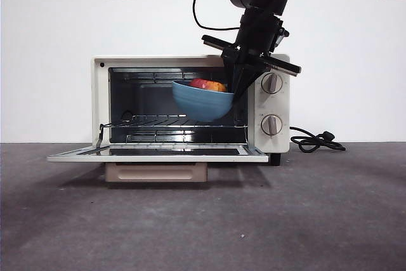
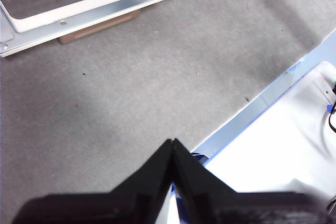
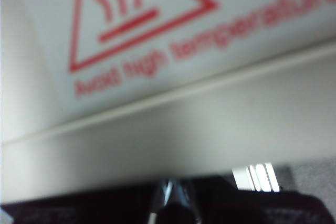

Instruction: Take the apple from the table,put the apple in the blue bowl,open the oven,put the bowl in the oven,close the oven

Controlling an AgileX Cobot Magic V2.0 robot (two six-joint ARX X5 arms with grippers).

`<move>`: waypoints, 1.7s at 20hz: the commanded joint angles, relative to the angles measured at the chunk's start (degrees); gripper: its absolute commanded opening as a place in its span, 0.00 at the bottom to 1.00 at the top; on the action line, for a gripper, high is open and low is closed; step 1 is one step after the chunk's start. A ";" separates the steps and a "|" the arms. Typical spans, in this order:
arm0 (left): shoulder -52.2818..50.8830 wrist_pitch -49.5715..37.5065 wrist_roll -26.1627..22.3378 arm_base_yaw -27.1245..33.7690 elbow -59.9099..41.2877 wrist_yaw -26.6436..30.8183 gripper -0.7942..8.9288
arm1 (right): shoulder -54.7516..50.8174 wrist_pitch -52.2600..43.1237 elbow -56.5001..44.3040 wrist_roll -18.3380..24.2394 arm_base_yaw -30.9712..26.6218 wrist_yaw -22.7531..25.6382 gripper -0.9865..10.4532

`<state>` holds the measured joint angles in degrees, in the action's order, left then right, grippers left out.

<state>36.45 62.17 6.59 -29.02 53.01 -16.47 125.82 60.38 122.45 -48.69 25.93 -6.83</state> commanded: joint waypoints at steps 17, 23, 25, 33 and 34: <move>-0.20 -0.09 -0.59 -0.11 -0.48 0.02 0.08 | 0.55 -1.57 2.67 5.84 0.35 4.94 0.30; -0.20 -0.13 -0.59 -0.11 -0.48 0.02 0.08 | 0.11 -0.79 2.99 8.92 0.68 6.03 0.30; -0.17 -0.17 -0.59 -0.11 -0.48 0.04 0.08 | -0.31 -0.04 2.99 10.51 0.70 7.39 0.30; -0.09 -0.44 -0.59 -0.11 -0.48 0.04 0.08 | -3.56 -0.81 2.99 14.86 1.11 9.44 0.30; -0.04 -0.52 -0.59 -0.11 -0.48 0.04 0.08 | -4.17 -1.03 2.99 14.88 1.11 9.44 0.30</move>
<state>36.42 62.13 6.61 -29.02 53.01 -16.47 122.54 59.79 125.12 -35.05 26.79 2.39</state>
